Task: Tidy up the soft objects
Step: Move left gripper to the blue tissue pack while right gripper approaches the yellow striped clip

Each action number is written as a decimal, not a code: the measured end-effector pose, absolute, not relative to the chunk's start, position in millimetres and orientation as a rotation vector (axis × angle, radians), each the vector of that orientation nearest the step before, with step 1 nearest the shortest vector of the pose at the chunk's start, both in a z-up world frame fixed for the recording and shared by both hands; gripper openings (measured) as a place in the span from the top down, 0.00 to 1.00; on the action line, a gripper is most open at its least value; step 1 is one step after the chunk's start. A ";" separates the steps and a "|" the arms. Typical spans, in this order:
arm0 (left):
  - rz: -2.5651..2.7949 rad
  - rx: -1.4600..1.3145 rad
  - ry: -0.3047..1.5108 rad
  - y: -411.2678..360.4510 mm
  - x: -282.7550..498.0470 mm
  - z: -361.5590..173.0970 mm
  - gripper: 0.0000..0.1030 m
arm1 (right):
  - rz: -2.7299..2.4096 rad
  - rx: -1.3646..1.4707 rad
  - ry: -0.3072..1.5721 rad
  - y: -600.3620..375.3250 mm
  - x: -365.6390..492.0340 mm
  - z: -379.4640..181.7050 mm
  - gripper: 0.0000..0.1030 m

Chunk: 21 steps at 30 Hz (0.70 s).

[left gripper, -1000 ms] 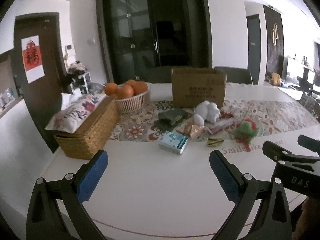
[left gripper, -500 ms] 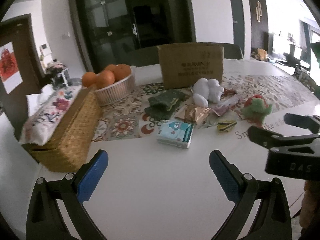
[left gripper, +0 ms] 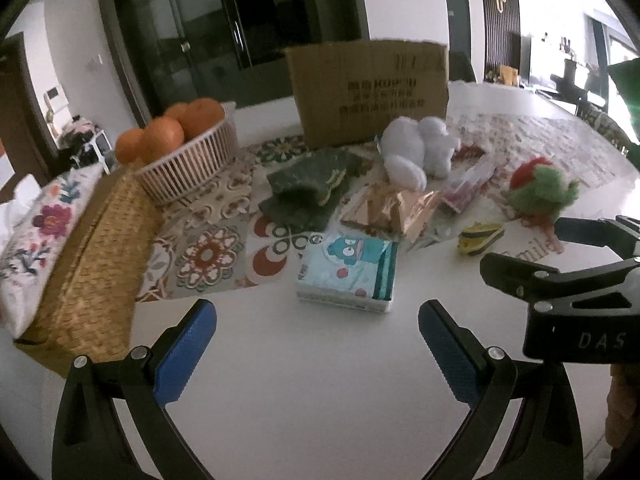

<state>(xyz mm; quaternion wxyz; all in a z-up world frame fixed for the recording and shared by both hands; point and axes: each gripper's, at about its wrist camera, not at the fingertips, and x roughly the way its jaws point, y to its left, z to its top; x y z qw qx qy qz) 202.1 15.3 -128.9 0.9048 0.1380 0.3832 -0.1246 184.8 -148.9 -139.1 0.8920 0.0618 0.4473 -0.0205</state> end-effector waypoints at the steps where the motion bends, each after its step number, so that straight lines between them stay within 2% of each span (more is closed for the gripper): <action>1: -0.258 0.285 0.804 15.1 206.0 -132.0 0.00 | -0.044 0.131 0.937 -150.0 188.5 -142.3 0.04; 16: -0.339 0.310 0.892 -2.6 248.9 -163.1 0.01 | -0.058 0.146 1.008 -157.1 228.3 -175.4 0.10; 21: -0.323 0.330 0.916 -10.8 259.4 -173.0 0.09 | -0.062 0.148 1.030 -160.5 236.4 -183.6 0.13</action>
